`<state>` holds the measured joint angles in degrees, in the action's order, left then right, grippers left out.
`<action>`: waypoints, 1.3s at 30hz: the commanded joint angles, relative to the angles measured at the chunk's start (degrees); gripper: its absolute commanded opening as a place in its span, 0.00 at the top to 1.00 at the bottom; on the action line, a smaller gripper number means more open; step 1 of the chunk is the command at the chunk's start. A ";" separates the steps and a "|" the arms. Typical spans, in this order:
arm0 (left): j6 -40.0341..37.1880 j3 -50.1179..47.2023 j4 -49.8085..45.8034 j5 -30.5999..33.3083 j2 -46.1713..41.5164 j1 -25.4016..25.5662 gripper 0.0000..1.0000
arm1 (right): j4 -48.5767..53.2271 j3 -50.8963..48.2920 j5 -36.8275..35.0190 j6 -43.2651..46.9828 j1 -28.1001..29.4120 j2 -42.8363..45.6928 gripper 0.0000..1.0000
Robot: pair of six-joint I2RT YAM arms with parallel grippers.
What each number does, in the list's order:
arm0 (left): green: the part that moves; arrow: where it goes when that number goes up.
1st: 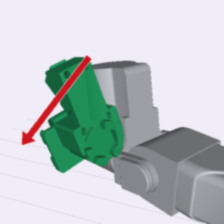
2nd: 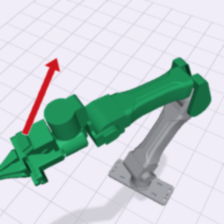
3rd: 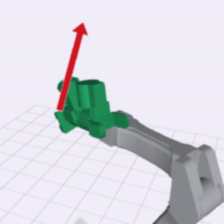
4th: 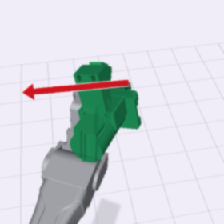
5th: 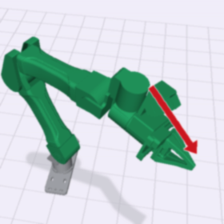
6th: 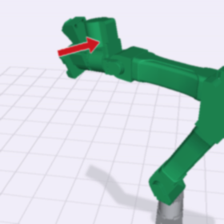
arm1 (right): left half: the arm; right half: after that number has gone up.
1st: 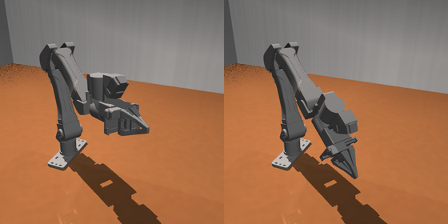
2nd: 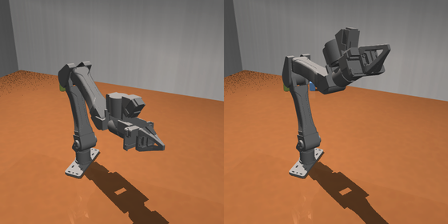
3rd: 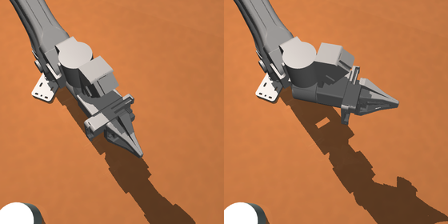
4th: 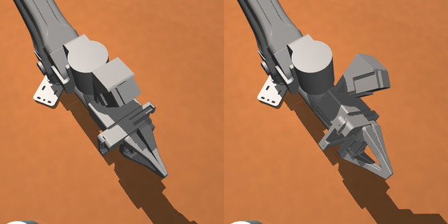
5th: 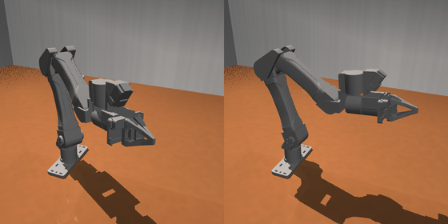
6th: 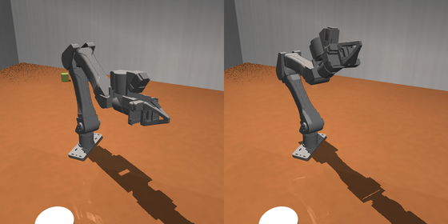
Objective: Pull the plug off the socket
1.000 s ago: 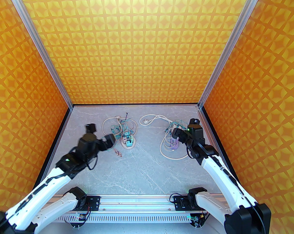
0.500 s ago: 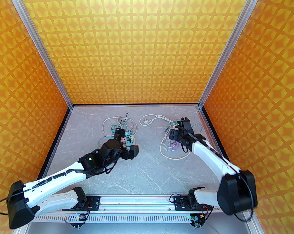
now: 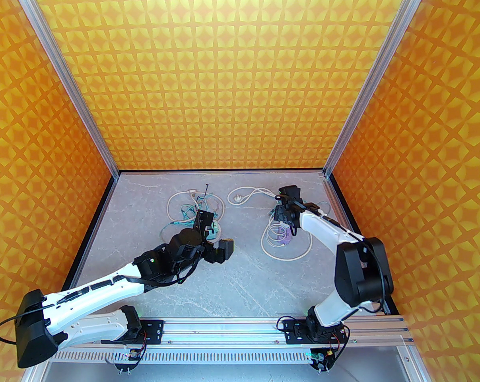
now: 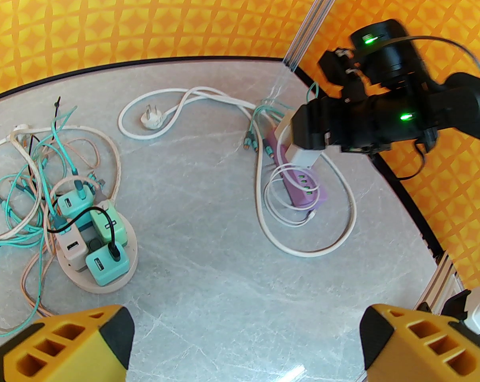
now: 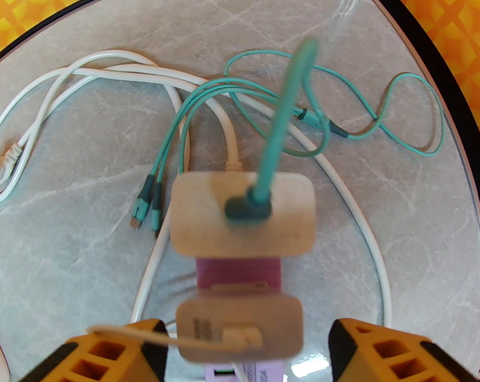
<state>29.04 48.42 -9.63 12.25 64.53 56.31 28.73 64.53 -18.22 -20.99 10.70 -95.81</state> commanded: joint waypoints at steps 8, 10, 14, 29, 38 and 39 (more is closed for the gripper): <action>-1.50 -1.14 -0.37 -0.35 -2.57 0.33 0.01 | 0.37 2.65 -0.22 -0.48 -1.21 -4.60 0.33; -1.59 -1.14 -0.39 -0.30 -2.56 0.36 0.01 | 0.19 2.63 -0.20 0.30 -1.21 -5.06 0.40; -1.61 -1.05 -0.52 -0.34 -2.74 0.34 0.01 | -0.21 2.23 1.25 1.69 -1.21 -5.42 0.41; -1.08 -1.55 -0.99 -0.07 -2.66 0.34 0.01 | -4.77 -3.37 11.77 5.25 6.25 0.68 0.45; -0.59 -1.23 -0.02 -0.12 0.50 0.38 0.01 | -3.95 -3.99 11.41 6.47 11.41 2.67 0.44; -0.63 -1.05 0.02 -0.12 0.86 0.37 0.01 | -3.90 -3.93 10.95 6.64 11.39 2.55 0.44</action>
<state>28.42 47.57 -9.50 12.27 63.40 56.31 25.74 60.47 -9.32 -15.77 21.54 -94.80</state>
